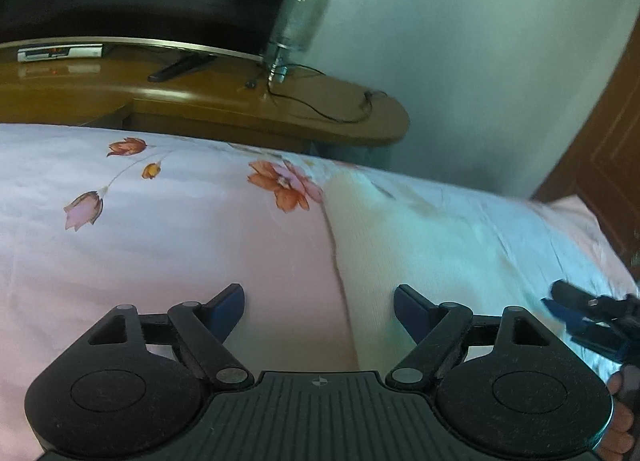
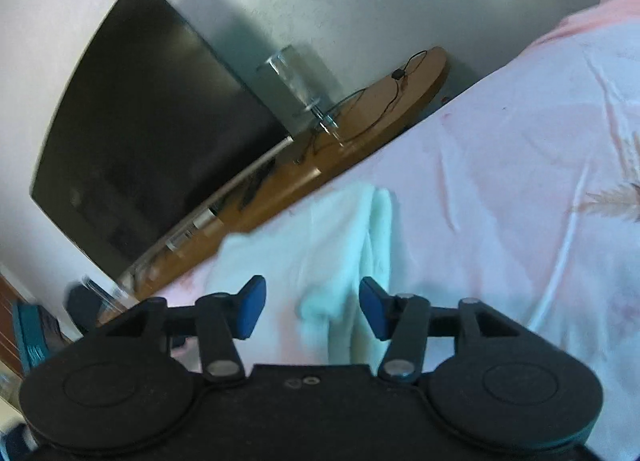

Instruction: Fold small clothes

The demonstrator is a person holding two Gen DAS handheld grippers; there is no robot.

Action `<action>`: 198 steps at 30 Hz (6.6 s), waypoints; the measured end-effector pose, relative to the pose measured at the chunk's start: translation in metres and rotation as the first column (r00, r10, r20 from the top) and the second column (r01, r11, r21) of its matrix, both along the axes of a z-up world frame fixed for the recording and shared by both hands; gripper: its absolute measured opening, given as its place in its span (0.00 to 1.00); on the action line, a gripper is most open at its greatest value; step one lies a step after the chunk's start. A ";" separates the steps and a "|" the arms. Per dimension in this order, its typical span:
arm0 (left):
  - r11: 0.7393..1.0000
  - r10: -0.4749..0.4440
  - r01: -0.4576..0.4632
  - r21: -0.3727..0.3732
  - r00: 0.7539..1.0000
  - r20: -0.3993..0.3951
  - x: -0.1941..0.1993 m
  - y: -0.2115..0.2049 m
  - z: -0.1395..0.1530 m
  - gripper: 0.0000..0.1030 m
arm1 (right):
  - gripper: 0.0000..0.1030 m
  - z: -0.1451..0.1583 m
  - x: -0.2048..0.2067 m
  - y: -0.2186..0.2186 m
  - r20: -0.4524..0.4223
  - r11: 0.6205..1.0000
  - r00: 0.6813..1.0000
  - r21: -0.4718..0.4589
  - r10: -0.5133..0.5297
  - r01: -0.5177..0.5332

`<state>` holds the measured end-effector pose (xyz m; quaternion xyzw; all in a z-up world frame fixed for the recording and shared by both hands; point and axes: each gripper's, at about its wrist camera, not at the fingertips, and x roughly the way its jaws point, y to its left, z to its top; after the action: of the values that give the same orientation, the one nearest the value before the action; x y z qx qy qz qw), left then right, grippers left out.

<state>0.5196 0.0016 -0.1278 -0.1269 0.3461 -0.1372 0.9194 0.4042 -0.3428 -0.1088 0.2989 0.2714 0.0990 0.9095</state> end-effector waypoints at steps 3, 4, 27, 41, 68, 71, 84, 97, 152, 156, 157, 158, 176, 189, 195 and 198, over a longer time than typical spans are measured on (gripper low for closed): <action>1.000 0.015 -0.015 0.007 1.000 -0.017 0.014 -0.003 -0.007 0.79 | 0.47 -0.005 0.026 0.009 -0.044 0.997 0.999 -0.080 0.007 -0.011; 1.000 0.019 -0.019 0.013 1.000 -0.024 0.018 -0.004 -0.009 0.79 | 0.33 -0.006 0.031 0.015 -0.046 0.992 0.999 -0.123 0.012 -0.018; 0.992 -0.127 0.128 -0.015 0.992 0.016 -0.066 0.007 -0.013 0.90 | 0.24 0.010 -0.067 0.020 -0.032 0.975 0.999 -0.220 0.026 -0.032; 0.949 -0.239 0.223 0.222 0.970 0.048 -0.141 -0.013 -0.032 0.94 | 0.19 0.005 -0.106 0.051 -0.098 0.925 0.995 -0.373 0.036 -0.070; 0.947 -0.218 0.185 0.261 0.971 0.102 -0.151 -0.020 0.003 0.99 | 0.39 0.011 -0.083 0.049 -0.098 0.890 0.995 -0.453 0.004 -0.048; 0.942 -0.232 0.196 0.271 0.967 0.106 -0.145 -0.024 0.004 0.99 | 0.40 0.008 -0.083 0.047 -0.107 0.902 0.994 -0.429 -0.002 -0.044; 0.938 -0.209 0.150 -0.312 0.964 -0.167 -0.054 0.018 -0.024 0.78 | 0.73 -0.015 -0.035 -0.037 -0.151 0.996 0.988 0.086 -0.020 0.034; 0.898 -0.268 0.154 -0.412 0.934 -0.234 -0.010 0.012 -0.038 0.78 | 0.69 -0.038 0.032 -0.025 -0.226 0.967 0.952 0.197 0.208 -0.164; 0.935 -0.173 0.145 0.324 0.983 0.061 -0.130 0.100 0.097 0.36 | 0.29 0.064 -0.029 0.263 0.014 0.875 0.987 -0.464 0.158 -0.134; 0.935 -0.109 0.096 0.341 0.994 0.019 -0.144 0.152 0.083 0.36 | 0.29 0.051 -0.027 0.314 -0.009 0.878 0.978 -0.440 0.207 -0.190; 0.935 -0.096 0.087 0.342 0.995 0.008 -0.147 0.163 0.078 0.36 | 0.29 0.046 -0.025 0.324 -0.021 0.879 0.977 -0.433 0.214 -0.202; 0.935 -0.082 0.077 0.347 0.997 0.000 -0.149 0.172 0.073 0.36 | 0.29 0.040 -0.024 0.334 -0.035 0.880 0.974 -0.422 0.222 -0.215; 0.985 0.108 -0.107 0.133 0.994 0.000 -0.148 0.274 -0.009 0.93 | 0.42 -0.034 0.007 0.314 -0.170 0.962 0.948 -0.007 0.269 -0.274; 0.990 0.120 -0.117 0.078 0.992 -0.040 -0.130 0.298 -0.020 0.93 | 0.15 -0.044 0.041 0.296 -0.190 0.968 0.953 -0.030 0.237 -0.247; 0.999 0.014 -0.014 0.037 1.000 0.004 -0.188 0.297 -0.005 0.93 | 0.24 -0.012 -0.007 0.289 -0.174 0.941 0.926 0.015 0.336 -0.339; 1.000 0.003 -0.003 -0.013 1.000 -0.024 -0.215 0.301 -0.017 0.93 | 0.23 -0.007 -0.063 0.287 -0.194 0.918 0.899 0.024 0.392 -0.395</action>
<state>0.3045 0.3024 -0.1447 -0.1352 0.3562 -0.1368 0.9144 0.3409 -0.0559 -0.1159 0.2388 0.4146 0.2486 0.8422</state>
